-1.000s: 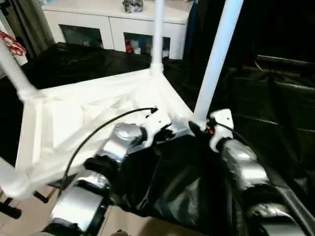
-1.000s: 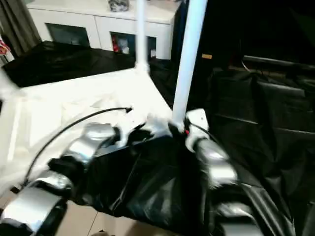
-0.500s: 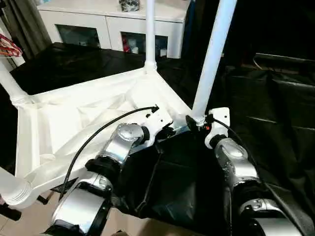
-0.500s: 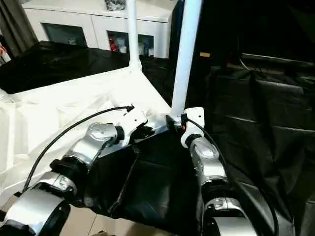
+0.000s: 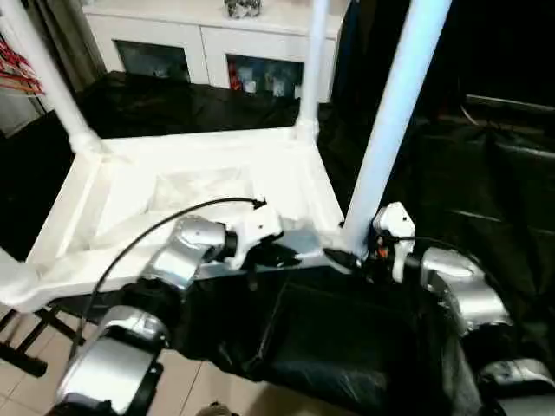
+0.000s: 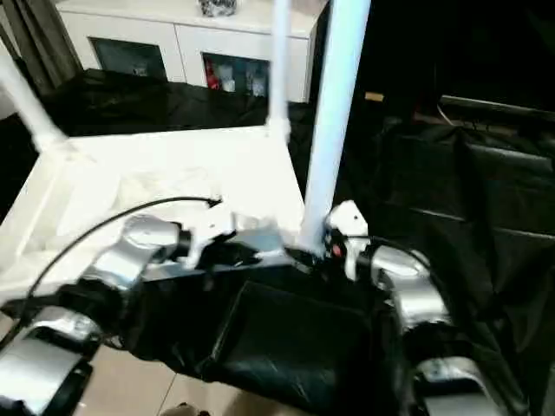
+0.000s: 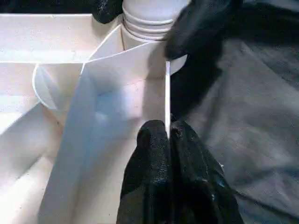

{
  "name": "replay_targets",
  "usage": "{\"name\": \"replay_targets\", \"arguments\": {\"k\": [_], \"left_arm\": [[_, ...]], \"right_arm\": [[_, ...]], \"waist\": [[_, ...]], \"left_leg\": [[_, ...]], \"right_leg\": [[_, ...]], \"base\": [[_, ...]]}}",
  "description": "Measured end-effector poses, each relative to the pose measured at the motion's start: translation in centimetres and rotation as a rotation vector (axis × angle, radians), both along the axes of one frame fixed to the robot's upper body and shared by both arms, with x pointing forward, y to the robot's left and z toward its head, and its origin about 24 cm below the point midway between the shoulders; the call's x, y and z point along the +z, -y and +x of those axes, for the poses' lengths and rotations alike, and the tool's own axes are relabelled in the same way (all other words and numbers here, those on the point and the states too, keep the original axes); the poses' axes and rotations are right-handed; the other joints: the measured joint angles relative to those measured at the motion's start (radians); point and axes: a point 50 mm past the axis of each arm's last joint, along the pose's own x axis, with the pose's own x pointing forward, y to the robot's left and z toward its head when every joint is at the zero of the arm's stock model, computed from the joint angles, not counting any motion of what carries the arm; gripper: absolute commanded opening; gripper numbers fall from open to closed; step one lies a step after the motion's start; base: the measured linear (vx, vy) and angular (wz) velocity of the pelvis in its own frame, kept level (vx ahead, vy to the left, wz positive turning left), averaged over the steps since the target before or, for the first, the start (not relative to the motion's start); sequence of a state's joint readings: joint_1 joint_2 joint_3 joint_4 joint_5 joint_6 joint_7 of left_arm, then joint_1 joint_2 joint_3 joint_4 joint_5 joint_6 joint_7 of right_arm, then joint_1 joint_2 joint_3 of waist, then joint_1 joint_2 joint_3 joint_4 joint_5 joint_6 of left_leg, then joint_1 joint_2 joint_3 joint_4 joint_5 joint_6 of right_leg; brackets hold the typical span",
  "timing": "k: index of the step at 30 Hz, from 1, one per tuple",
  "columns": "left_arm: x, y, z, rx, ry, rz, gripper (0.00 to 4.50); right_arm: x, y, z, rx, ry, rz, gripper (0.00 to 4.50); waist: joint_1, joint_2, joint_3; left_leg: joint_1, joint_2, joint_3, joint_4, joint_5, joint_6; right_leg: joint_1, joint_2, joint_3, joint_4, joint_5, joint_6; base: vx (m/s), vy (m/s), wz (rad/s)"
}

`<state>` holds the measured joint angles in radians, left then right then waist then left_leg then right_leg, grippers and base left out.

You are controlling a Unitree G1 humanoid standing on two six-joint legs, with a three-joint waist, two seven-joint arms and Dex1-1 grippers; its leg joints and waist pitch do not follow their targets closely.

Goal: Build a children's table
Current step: Rotate leg to tighten

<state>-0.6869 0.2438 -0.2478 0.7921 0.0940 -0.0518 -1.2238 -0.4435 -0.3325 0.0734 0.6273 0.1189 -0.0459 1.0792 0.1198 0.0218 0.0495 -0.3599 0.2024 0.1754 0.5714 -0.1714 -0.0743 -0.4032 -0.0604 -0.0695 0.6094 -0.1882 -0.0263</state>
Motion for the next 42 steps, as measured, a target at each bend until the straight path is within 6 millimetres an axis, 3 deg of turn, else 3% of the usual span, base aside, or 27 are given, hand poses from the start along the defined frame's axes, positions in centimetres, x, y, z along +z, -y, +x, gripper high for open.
{"name": "replay_targets", "arguments": {"k": [8,15,24,32,37,38,42], "left_arm": [[0.1,-1.2,-0.5,-0.084,-0.044,0.016,0.00],[0.1,-1.2,-0.6,-0.096,-0.051,0.015,0.00],[-0.2,0.6,0.5,0.059,0.009,0.009,0.00],[-0.3,4.1,1.9,0.295,0.062,0.005,0.00],[-0.3,4.8,2.0,0.318,0.061,-0.005,0.00],[-0.3,4.8,2.0,0.316,0.060,-0.006,0.00],[-0.3,4.5,1.9,0.300,0.062,-0.009,0.00]], "right_arm": [[0.3,-0.3,-1.1,0.140,-0.042,-0.013,2.83],[0.3,-0.4,-1.5,0.148,-0.057,-0.005,2.75],[-0.8,-0.7,0.1,-0.235,-0.034,0.099,2.74],[-0.9,-2.4,3.7,-0.732,-0.005,0.084,2.74],[-0.9,-2.6,4.1,-0.795,0.016,0.083,2.74],[-0.9,-2.6,4.1,-0.796,0.015,0.092,3.29],[-0.8,-2.7,4.0,-0.761,0.014,0.111,3.60]], "waist": [[0.009,-0.001,0.000],[0.021,-0.001,0.000],[0.014,-0.004,-0.001],[-0.013,-0.006,-0.002],[-0.013,-0.006,-0.002],[-0.013,-0.006,-0.002],[-0.014,-0.006,-0.002]], "left_leg": [[0.000,0.000,0.000,0.000,0.000,0.000],[0.001,0.000,0.000,0.000,0.000,0.000],[0.004,0.000,0.000,0.002,-0.002,-0.003],[0.007,-0.001,0.000,0.002,-0.002,-0.004],[0.006,-0.001,0.000,-0.001,-0.002,-0.004],[0.006,-0.001,0.000,-0.001,-0.002,-0.004],[0.006,-0.001,0.000,-0.001,-0.002,-0.004]], "right_leg": [[0.000,0.000,0.000,0.000,0.000,0.000],[0.000,0.000,0.000,0.000,0.000,0.000],[0.002,0.000,0.001,0.001,0.000,0.002],[0.005,0.000,0.002,0.000,0.000,0.002],[0.004,0.000,0.002,0.000,0.000,0.001],[0.004,0.000,0.002,0.000,0.000,0.001],[0.004,0.000,0.002,0.000,0.000,0.001]], "base": [[0.000,0.000,0.00],[0.000,0.000,0.00],[0.000,0.000,0.00],[0.000,0.000,0.00],[0.000,0.000,0.00],[0.000,0.000,0.00],[0.000,0.000,0.00]]}}
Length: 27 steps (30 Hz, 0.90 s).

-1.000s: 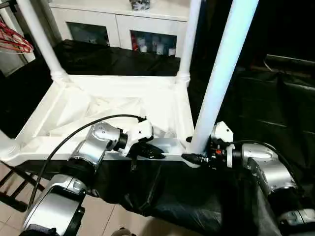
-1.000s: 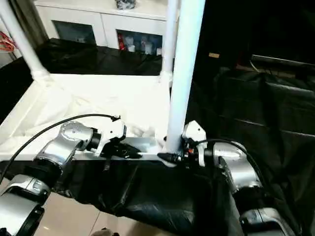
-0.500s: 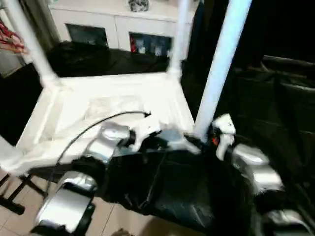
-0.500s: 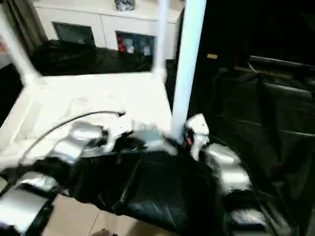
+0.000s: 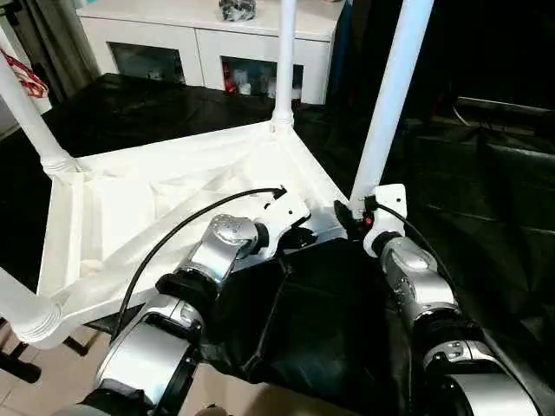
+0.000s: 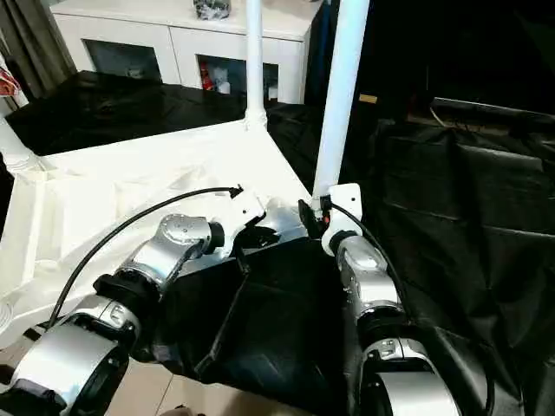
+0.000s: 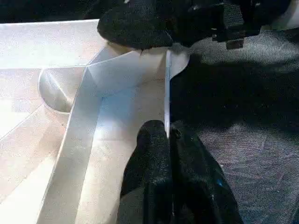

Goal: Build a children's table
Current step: Rotate leg to tighten

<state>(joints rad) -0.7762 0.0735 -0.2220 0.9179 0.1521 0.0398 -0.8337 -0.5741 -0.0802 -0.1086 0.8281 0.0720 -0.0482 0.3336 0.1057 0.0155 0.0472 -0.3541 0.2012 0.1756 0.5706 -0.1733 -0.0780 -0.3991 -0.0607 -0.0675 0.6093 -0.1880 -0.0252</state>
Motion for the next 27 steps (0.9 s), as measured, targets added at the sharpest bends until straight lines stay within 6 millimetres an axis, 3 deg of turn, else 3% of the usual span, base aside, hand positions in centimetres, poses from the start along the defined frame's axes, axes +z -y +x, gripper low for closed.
{"name": "replay_targets", "arguments": {"k": [6,12,19,27], "left_arm": [[0.1,-1.4,-0.3,-0.067,-0.010,-0.002,0.00],[0.2,-3.1,-1.2,-0.210,-0.048,0.000,0.00],[0.2,-4.2,-1.8,-0.320,-0.088,0.009,0.00],[0.3,-5.2,-2.2,-0.393,-0.126,0.018,0.00]], "right_arm": [[0.1,0.4,-0.4,0.191,0.015,-0.044,3.72],[0.3,2.1,-2.7,0.546,0.011,-0.109,3.72],[0.9,3.0,-4.4,0.785,-0.047,-0.114,3.72],[1.1,2.8,-5.5,0.903,-0.083,-0.089,3.08]], "waist": [[-0.010,0.001,0.000],[0.008,0.001,0.000],[0.020,0.000,0.001],[0.036,0.000,0.001]], "left_leg": [[-0.002,0.000,0.000,-0.002,0.000,0.000],[-0.003,0.001,0.000,-0.001,0.000,0.000],[-0.003,0.001,0.000,0.000,0.000,0.000],[-0.003,0.001,0.000,0.000,0.000,0.000]], "right_leg": [[-0.002,0.000,-0.001,0.000,-0.001,-0.001],[-0.002,0.000,-0.001,0.000,-0.001,-0.001],[-0.002,0.000,-0.001,0.000,-0.001,-0.001],[-0.003,0.000,-0.001,0.000,-0.001,0.000]], "base": [[0.000,0.000,0.00],[0.000,0.000,0.00],[0.000,0.000,0.00],[0.000,0.000,0.00]]}}
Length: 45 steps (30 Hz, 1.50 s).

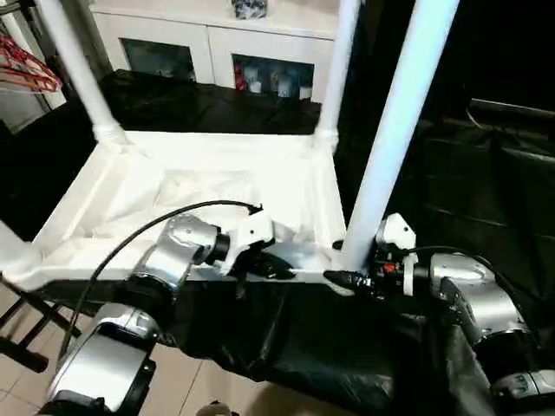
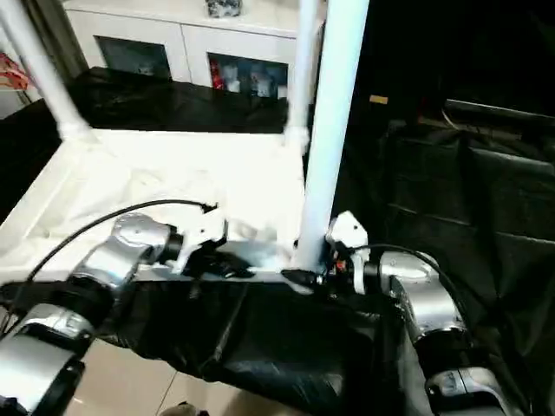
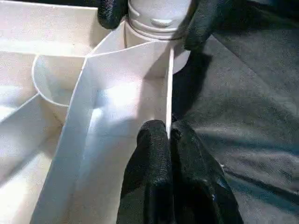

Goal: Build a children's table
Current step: Rotate leg to tighten

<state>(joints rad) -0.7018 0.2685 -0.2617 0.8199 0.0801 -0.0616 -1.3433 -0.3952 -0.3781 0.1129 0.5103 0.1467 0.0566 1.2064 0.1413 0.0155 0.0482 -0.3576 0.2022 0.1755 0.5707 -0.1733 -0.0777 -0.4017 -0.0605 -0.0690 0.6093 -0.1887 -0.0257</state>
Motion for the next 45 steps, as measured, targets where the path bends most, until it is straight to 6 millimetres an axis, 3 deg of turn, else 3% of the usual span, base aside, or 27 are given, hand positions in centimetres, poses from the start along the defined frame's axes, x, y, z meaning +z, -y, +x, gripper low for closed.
{"name": "replay_targets", "arguments": {"k": [5,13,18,23,30,31,33,35,38,45], "left_arm": [[0.0,-0.3,-0.2,-0.012,-0.006,-0.002,0.00],[-0.1,-0.2,-0.1,0.004,0.003,-0.005,0.00],[-0.4,0.8,0.7,0.128,0.048,-0.011,0.00],[-0.5,2.4,1.5,0.254,0.080,-0.021,0.00],[-0.3,5.1,2.3,0.388,0.139,-0.020,0.00],[-0.3,5.1,2.3,0.395,0.143,-0.020,0.00],[-0.3,5.2,2.3,0.398,0.144,-0.020,0.00],[-0.3,5.2,2.3,0.394,0.142,-0.020,0.00],[-0.4,5.0,2.1,0.389,0.142,-0.021,0.00],[-0.3,4.0,1.8,0.330,0.126,-0.027,0.00]], "right_arm": [[0.1,-0.2,-0.2,0.010,-0.007,-0.003,2.72],[-0.1,-0.3,-0.3,-0.031,0.001,0.009,2.66],[-0.7,-0.6,1.2,-0.287,0.026,0.037,2.65],[-1.1,-1.3,3.2,-0.562,0.049,0.059,2.65],[-1.0,-2.6,5.5,-0.919,0.062,0.074,2.65],[-1.0,-2.7,5.6,-0.928,0.067,0.075,2.65],[-1.0,-2.7,5.6,-0.931,0.076,0.078,3.35],[-1.0,-2.9,5.6,-0.924,0.075,0.084,3.35],[-1.0,-3.0,5.6,-0.903,0.071,0.089,3.78],[-0.8,-2.2,5.1,-0.709,0.084,0.063,3.92]], "waist": [[0.001,0.000,0.000],[0.001,0.000,0.000],[-0.006,-0.002,0.000],[-0.031,-0.004,0.000],[-0.040,-0.003,-0.001],[-0.040,-0.003,-0.001],[-0.040,-0.003,-0.001],[-0.040,-0.003,-0.001],[-0.041,-0.003,-0.001],[-0.042,-0.003,-0.001]], "left_leg": [[0.000,0.000,0.000,0.000,0.000,0.000],[0.001,0.000,0.000,0.000,0.000,0.000],[0.005,0.000,0.000,0.001,0.000,0.000],[0.007,-0.001,0.000,0.001,0.000,0.000],[0.005,-0.001,0.000,-0.002,0.000,0.000],[0.005,-0.001,0.000,-0.002,0.000,0.000],[0.005,-0.001,0.000,-0.003,0.000,0.000],[0.005,-0.001,0.000,-0.003,0.000,0.000],[0.005,-0.001,0.000,-0.003,0.000,0.000],[0.004,-0.001,0.000,-0.005,0.000,0.000]], "right_leg": [[0.000,0.000,0.000,0.000,0.000,0.000],[0.000,0.000,0.000,0.000,0.000,0.000],[0.003,0.000,0.001,0.000,-0.002,0.005],[0.005,0.000,0.002,0.001,-0.002,0.005],[0.003,0.000,0.002,0.000,0.000,0.000],[0.003,0.000,0.002,-0.001,0.000,0.000],[0.003,0.000,0.001,-0.001,-0.001,0.000],[0.003,0.000,0.001,-0.001,-0.001,0.000],[0.003,0.000,0.002,-0.001,-0.001,0.000],[0.002,0.000,0.001,0.000,-0.001,-0.001]], "base": [[0.000,0.000,0.00],[0.000,0.000,0.00],[0.000,0.000,0.00],[0.000,0.000,0.00],[0.000,0.000,0.00],[0.000,0.000,0.00],[0.000,0.000,0.00],[0.000,0.000,0.00],[0.000,0.000,0.00],[0.000,0.000,0.00]]}}
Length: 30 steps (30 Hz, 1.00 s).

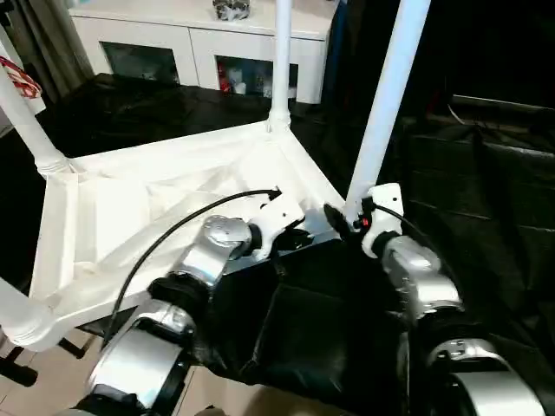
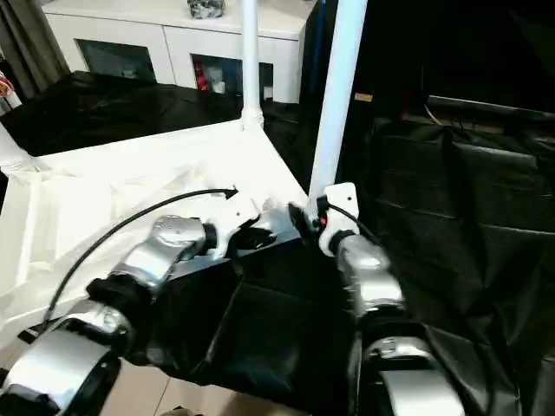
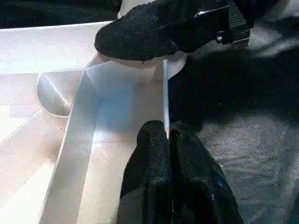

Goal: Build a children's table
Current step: Rotate leg to tighten

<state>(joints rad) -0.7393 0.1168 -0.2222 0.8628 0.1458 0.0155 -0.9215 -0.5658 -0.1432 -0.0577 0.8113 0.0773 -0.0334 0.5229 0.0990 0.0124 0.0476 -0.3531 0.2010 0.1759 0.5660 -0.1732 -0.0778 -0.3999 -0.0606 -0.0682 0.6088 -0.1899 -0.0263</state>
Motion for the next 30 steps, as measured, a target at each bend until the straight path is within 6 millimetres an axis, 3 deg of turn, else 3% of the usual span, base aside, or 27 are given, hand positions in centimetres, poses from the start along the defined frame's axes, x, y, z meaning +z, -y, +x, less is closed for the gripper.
{"name": "replay_targets", "arguments": {"k": [6,14,19,23,30], "left_arm": [[0.0,-1.5,-0.6,-0.105,-0.026,0.002,0.00],[0.0,-1.8,-0.6,-0.113,-0.033,0.001,0.00],[0.3,-3.4,-1.3,-0.247,-0.076,0.021,0.00],[0.3,-4.0,-1.7,-0.300,-0.095,0.026,0.00],[0.4,-4.1,-1.8,-0.314,-0.099,0.024,0.00]], "right_arm": [[-0.1,0.8,-1.7,0.248,-0.001,-0.040,3.92],[-0.1,0.8,-1.8,0.269,-0.002,-0.034,3.92],[0.8,2.6,-4.1,0.586,-0.061,-0.081,3.92],[1.0,2.6,-4.7,0.685,-0.090,-0.078,3.53],[1.1,2.5,-4.7,0.690,-0.084,-0.085,3.05]], "waist": [[0.012,-0.001,0.000],[0.012,-0.001,0.001],[0.021,-0.002,0.002],[0.026,-0.005,0.003],[0.032,-0.006,0.004]], "left_leg": [[0.000,0.001,0.000,0.001,0.000,0.000],[0.000,0.000,0.000,0.002,0.000,0.000],[-0.003,0.001,0.000,0.001,0.001,0.001],[-0.004,0.001,0.000,0.003,0.000,0.000],[-0.004,0.001,0.000,0.003,0.000,0.000]], "right_leg": [[0.000,0.000,0.000,0.001,0.000,0.000],[0.000,0.000,0.000,0.001,0.000,0.000],[-0.001,0.000,-0.001,0.000,-0.001,0.001],[-0.001,0.000,-0.001,0.000,-0.001,0.000],[-0.001,0.000,-0.001,0.000,-0.001,0.000]], "base": [[0.000,0.000,0.00],[0.000,0.000,0.00],[0.000,0.000,0.00],[0.000,0.000,0.00],[0.000,0.000,0.00]]}}
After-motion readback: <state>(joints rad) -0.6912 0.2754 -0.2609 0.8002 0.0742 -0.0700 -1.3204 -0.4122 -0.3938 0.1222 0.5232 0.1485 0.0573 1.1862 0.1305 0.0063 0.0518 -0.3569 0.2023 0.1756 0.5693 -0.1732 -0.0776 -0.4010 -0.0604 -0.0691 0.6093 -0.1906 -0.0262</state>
